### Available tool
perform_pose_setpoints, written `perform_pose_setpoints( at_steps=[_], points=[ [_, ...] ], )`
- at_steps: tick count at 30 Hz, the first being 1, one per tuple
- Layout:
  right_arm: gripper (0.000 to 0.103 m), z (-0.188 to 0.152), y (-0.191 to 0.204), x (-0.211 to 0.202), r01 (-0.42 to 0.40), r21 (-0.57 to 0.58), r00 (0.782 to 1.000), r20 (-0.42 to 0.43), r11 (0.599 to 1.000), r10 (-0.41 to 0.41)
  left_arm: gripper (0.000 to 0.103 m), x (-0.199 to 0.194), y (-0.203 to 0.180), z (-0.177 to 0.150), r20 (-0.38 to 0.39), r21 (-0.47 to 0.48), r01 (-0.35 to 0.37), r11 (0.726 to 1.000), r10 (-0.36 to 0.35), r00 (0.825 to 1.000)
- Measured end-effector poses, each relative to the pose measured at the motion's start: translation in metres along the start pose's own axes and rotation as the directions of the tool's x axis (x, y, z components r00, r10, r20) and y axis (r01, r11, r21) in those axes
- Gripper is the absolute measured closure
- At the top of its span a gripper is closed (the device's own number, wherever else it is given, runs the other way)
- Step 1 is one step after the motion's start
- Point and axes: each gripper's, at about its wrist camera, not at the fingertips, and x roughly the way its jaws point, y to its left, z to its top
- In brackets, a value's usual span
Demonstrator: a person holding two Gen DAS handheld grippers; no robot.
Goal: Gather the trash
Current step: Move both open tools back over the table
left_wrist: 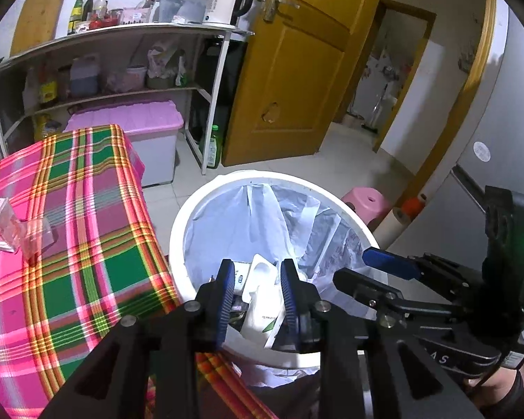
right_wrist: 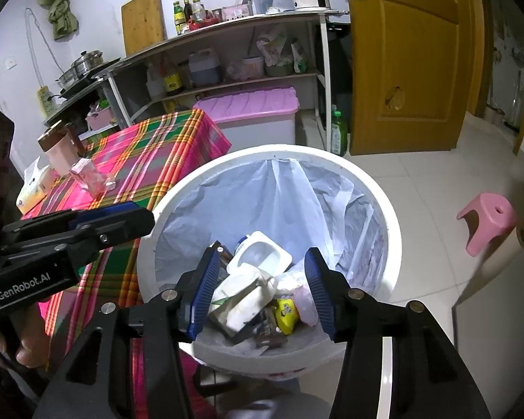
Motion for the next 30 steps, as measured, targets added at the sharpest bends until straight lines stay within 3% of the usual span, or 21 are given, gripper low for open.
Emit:
perform_pose_setpoints(
  at_steps=[14,30],
  points=[
    [0.051,-0.002,0.029,-0.026,-0.029,-0.053,0.999,0.031,0.998,0.031,0.076,-0.044,0.014,-0.014,0.062,-0.037,-0.037,0.999,0.040,0.997],
    [0.051,-0.008,0.085,-0.032,-0.137,-0.140,0.990,0.019,0.981,0.141,0.076,-0.102,0.060,-0.050,0.104,-0.119,-0.160,0.980,0.173,0.980]
  ],
)
